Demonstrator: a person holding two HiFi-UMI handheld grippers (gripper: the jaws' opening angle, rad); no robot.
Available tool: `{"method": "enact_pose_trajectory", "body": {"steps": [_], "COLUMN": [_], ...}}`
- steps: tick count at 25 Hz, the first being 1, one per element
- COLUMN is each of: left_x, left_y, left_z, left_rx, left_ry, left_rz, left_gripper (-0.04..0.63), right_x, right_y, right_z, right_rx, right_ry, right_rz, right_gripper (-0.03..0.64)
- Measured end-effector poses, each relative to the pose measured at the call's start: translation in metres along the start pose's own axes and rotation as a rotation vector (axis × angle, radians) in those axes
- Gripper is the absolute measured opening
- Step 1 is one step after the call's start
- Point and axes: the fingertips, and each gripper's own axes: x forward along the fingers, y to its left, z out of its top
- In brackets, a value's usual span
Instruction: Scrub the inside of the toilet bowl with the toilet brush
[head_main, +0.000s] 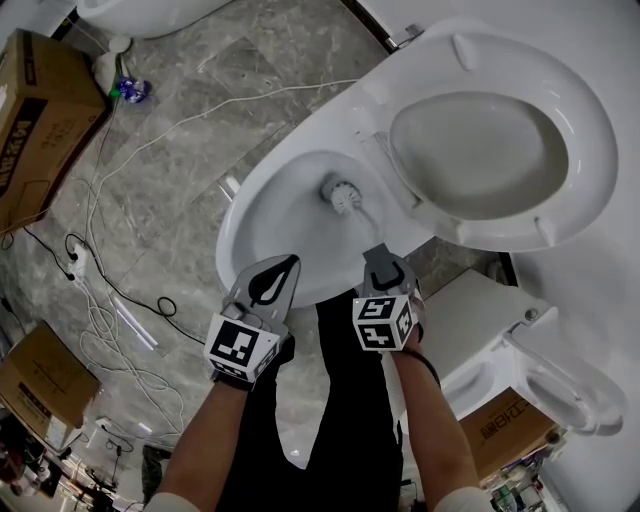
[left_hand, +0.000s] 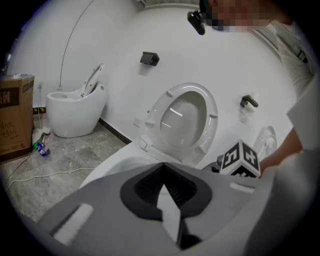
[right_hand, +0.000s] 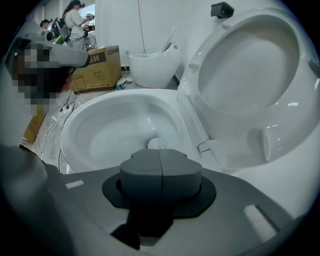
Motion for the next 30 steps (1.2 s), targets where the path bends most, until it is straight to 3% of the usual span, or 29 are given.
{"method": "enact_pose_trajectory", "body": {"steps": [9,17,30], "left_x": [-0.014,-0.021,0.002], "left_y": [0.003,0.017,0.024], "left_z": [0.0,0.003,-0.006], "left_rx": [-0.001,0.002,0.0], "left_ry": [0.01,0.002,-0.001], "left_rz": [0.003,0.018,0.009], "left_gripper": [0.006,0.006,0.006], "right_x": [-0.021,-0.021,0.04], "right_y": [0.043,0.101,0.061], "right_z": [-0.007,0.014,0.025], "right_rx": [0.009,0.061,0.104], "right_ry": [0.058,0.066,0.109], "right_rz": [0.066,0.135,0.018], "right_gripper": [0.161,0.161,0.161]}}
